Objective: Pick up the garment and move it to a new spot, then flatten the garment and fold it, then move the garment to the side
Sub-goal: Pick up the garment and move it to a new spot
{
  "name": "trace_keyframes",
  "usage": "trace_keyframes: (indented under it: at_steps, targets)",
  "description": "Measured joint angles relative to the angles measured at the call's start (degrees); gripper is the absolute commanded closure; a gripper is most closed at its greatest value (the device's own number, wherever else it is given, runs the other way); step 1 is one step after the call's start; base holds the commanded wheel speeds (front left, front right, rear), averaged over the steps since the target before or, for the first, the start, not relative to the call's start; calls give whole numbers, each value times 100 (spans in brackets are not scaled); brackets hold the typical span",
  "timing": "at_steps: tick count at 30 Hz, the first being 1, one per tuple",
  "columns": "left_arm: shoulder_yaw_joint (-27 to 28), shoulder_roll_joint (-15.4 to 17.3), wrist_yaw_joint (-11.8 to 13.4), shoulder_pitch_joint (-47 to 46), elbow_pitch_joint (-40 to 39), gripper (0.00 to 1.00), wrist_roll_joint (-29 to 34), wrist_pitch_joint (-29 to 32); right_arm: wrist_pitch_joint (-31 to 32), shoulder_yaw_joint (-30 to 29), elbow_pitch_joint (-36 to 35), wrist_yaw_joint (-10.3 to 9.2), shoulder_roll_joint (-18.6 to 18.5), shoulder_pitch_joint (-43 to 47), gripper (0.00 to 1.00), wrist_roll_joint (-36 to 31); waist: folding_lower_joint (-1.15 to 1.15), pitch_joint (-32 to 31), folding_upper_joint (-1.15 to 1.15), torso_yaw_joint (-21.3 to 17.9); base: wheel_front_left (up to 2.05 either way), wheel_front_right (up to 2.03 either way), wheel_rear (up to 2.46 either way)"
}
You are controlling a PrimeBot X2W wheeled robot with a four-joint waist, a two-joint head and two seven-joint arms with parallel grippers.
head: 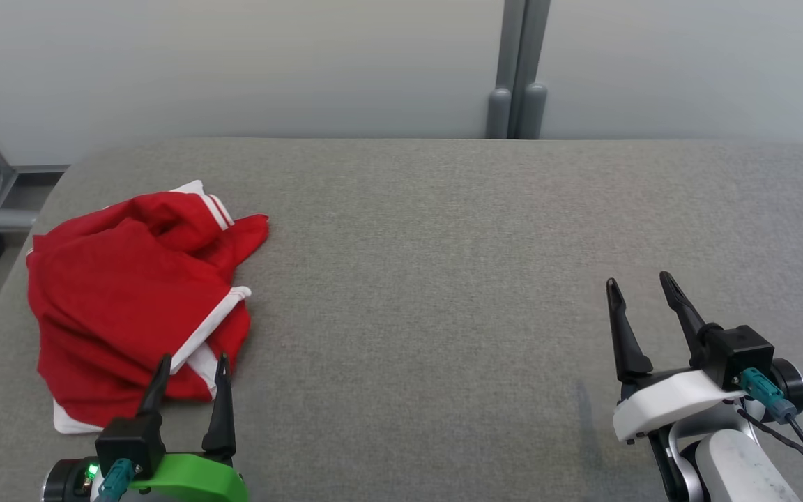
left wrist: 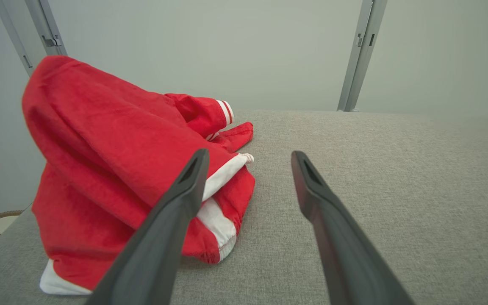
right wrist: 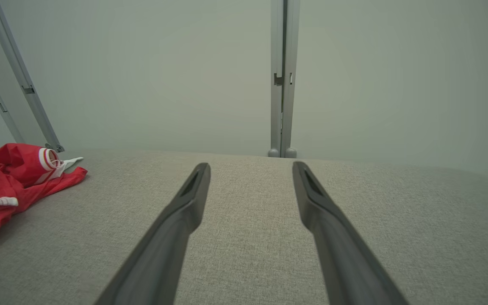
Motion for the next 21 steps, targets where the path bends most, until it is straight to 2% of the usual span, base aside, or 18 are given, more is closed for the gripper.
trace_keyframes:
  at_steps: [12, 21]
  targets:
    - [80, -19, 19, 3, -58, 0, 11, 0, 0, 126, 43, 190, 36, -6, 0, 0, 0, -30, 0, 755, 0, 0, 0]
    - [-53, -74, 8, 3, -20, 0, 51, 0, 0, -37, 57, 162, 47, -6, 0, 16, 0, -78, 0, 1432, 0, 0, 0]
